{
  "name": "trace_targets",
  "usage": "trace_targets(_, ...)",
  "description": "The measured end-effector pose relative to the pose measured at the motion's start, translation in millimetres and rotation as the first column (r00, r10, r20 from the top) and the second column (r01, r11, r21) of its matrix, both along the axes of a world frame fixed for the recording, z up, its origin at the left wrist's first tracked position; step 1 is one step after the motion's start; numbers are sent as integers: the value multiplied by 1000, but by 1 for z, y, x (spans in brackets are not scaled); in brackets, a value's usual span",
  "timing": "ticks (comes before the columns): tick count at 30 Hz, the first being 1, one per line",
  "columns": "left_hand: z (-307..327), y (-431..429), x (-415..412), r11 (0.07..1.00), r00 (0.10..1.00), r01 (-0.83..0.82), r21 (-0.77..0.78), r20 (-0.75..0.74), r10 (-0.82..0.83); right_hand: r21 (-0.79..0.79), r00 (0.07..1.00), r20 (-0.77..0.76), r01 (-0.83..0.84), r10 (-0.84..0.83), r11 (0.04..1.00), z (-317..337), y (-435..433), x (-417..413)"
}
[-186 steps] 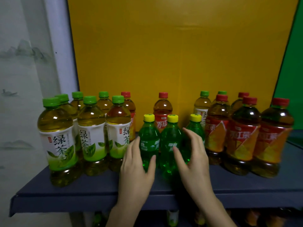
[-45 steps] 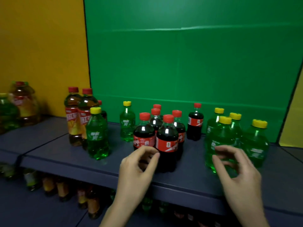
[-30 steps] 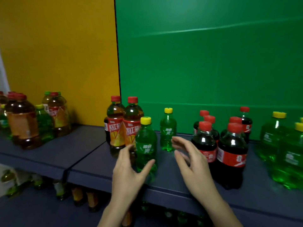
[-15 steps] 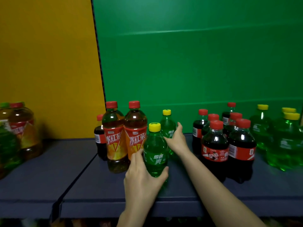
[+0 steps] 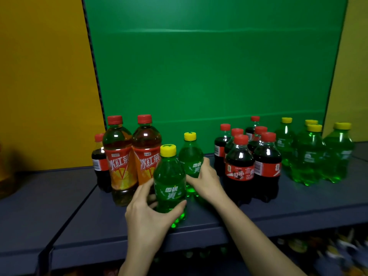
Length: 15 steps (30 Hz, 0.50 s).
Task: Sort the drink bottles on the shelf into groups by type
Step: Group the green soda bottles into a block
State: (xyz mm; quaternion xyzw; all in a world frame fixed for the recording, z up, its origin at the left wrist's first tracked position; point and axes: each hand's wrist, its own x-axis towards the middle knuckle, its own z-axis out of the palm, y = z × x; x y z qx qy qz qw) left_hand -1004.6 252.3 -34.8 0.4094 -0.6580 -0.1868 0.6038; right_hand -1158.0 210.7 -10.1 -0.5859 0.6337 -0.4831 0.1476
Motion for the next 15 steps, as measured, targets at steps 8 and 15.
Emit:
trace_targets(8, 13, 25, -5, 986, 981, 165, -24, -96, -166, -94, 985, 99, -132, 141, 987, -4, 77, -15)
trace_targets(15, 32, 50, -54, 913, 913, 407, 15, -51, -406, -154, 986, 107, -110, 128, 982, 7, 139, -77)
